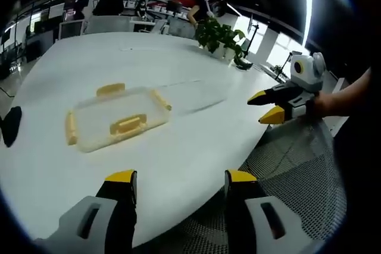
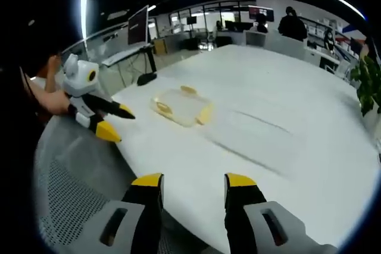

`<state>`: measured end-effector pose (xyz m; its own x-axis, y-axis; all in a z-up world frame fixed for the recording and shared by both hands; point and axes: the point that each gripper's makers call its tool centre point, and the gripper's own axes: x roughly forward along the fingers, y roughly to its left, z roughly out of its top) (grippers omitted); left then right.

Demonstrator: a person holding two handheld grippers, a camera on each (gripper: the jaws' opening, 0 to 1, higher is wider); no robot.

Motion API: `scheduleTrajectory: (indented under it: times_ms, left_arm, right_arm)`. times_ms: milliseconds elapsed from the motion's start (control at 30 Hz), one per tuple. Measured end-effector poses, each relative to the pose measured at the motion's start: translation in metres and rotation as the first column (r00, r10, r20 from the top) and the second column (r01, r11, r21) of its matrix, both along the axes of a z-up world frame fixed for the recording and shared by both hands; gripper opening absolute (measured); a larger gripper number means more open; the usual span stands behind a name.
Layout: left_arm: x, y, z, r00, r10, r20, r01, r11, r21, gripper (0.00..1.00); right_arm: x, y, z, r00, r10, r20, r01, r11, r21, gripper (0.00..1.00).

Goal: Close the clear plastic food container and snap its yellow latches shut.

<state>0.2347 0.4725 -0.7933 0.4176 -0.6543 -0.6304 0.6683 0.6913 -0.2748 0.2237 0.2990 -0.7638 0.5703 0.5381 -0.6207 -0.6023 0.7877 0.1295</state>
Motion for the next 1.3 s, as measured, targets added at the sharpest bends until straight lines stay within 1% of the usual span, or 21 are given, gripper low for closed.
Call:
scheduleTrajectory:
  times_ms: [33, 167, 233, 267, 300, 367, 400, 467, 533, 600, 633, 733, 800, 900, 967, 1033, 1067, 1133, 1200, 1300]
  left_arm:
    - [-0.001, 0.0, 0.0, 1.0, 0.0, -0.004, 0.0, 1.0, -0.002, 0.59]
    - [-0.003, -0.003, 0.0, 1.0, -0.021, 0.0, 0.021, 1.0, 0.005, 0.59]
    - [0.001, -0.002, 0.002, 1.0, -0.02, 0.012, 0.02, 1.0, 0.002, 0.59]
    - [0.002, -0.001, 0.004, 1.0, 0.008, -0.001, -0.008, 1.0, -0.02, 0.59]
    - [0.001, 0.0, 0.004, 1.0, 0.015, -0.016, -0.015, 0.999, -0.03, 0.59]
    - [0.002, 0.0, 0.007, 1.0, 0.01, 0.004, -0.01, 1.0, -0.029, 0.59]
    - [0.004, -0.001, 0.01, 1.0, 0.008, 0.025, -0.007, 0.999, -0.031, 0.59]
    - [0.005, -0.002, 0.013, 0.999, 0.004, 0.036, -0.003, 0.999, -0.036, 0.59]
    - [0.006, -0.003, 0.016, 0.998, -0.007, 0.059, 0.009, 0.999, -0.035, 0.59]
    - [0.007, -0.004, 0.02, 0.997, -0.011, 0.076, 0.015, 0.999, -0.043, 0.59]
    - [0.008, -0.007, 0.025, 0.995, -0.022, 0.098, 0.027, 0.998, -0.05, 0.6]
    - [0.008, -0.008, 0.029, 0.989, -0.052, 0.138, 0.056, 0.998, -0.024, 0.6]
    - [0.009, -0.008, 0.029, 0.989, -0.057, 0.137, 0.06, 0.998, -0.016, 0.61]
    - [0.013, -0.006, 0.033, 0.99, -0.045, 0.132, 0.049, 0.998, -0.025, 0.62]
    - [0.015, -0.003, 0.033, 0.991, -0.037, 0.131, 0.041, 0.999, -0.028, 0.62]
    - [0.018, 0.002, 0.031, 0.992, -0.026, 0.126, 0.029, 0.999, -0.025, 0.63]
    - [0.022, 0.004, 0.035, 0.99, -0.004, 0.142, 0.01, 0.999, -0.043, 0.63]
    - [0.023, 0.005, 0.034, 0.991, 0.003, 0.133, 0.003, 0.999, -0.046, 0.65]
    - [0.023, 0.006, 0.036, 0.99, 0.009, 0.138, -0.001, 0.999, -0.051, 0.67]
    - [0.025, 0.007, 0.038, 0.99, 0.013, 0.138, -0.005, 0.998, -0.059, 0.67]
  right_arm:
    - [0.0, 0.003, 0.003, 1.0, 0.013, 0.013, -0.013, 1.0, 0.007, 0.39]
    - [-0.003, 0.006, 0.001, 0.999, 0.034, 0.004, -0.034, 0.999, 0.0, 0.37]
    - [-0.003, 0.006, 0.002, 0.999, 0.033, 0.002, -0.033, 0.999, 0.013, 0.37]
    - [-0.002, 0.006, 0.005, 0.999, 0.032, 0.005, -0.032, 0.999, 0.02, 0.37]
    - [-0.001, 0.006, 0.006, 0.999, 0.031, 0.007, -0.031, 0.999, 0.026, 0.37]
    - [-0.001, 0.006, 0.005, 1.0, 0.03, 0.0, -0.03, 0.999, 0.033, 0.38]
    - [-0.001, 0.007, 0.006, 0.999, 0.033, -0.002, -0.033, 0.999, 0.036, 0.38]
    - [-0.001, 0.008, 0.009, 0.999, 0.036, 0.007, -0.036, 0.998, 0.045, 0.38]
    - [0.0, 0.008, 0.013, 0.999, 0.035, 0.018, -0.036, 0.998, 0.056, 0.38]
    - [0.004, 0.006, 0.018, 0.999, 0.027, 0.041, -0.03, 0.997, 0.067, 0.38]
    - [0.007, 0.005, 0.023, 0.998, 0.018, 0.067, -0.024, 0.996, 0.08, 0.38]
    - [0.01, 0.004, 0.031, 0.996, 0.011, 0.09, -0.019, 0.996, 0.09, 0.39]
    - [0.012, 0.004, 0.034, 0.995, 0.013, 0.1, -0.022, 0.996, 0.09, 0.41]
    - [0.017, 0.009, 0.039, 0.992, 0.035, 0.121, -0.046, 0.995, 0.089, 0.44]
    - [0.022, 0.016, 0.046, 0.992, 0.03, 0.124, -0.045, 0.991, 0.124, 0.46]
    - [0.027, 0.021, 0.05, 0.989, 0.049, 0.141, -0.067, 0.989, 0.129, 0.48]
    - [0.028, 0.023, 0.051, 0.988, 0.055, 0.146, -0.074, 0.989, 0.126, 0.49]
    - [0.031, 0.027, 0.054, 0.986, 0.059, 0.156, -0.08, 0.988, 0.132, 0.53]
    - [0.033, 0.029, 0.057, 0.983, 0.06, 0.173, -0.084, 0.987, 0.134, 0.57]
    - [0.033, 0.031, 0.057, 0.983, 0.067, 0.173, -0.089, 0.988, 0.128, 0.56]
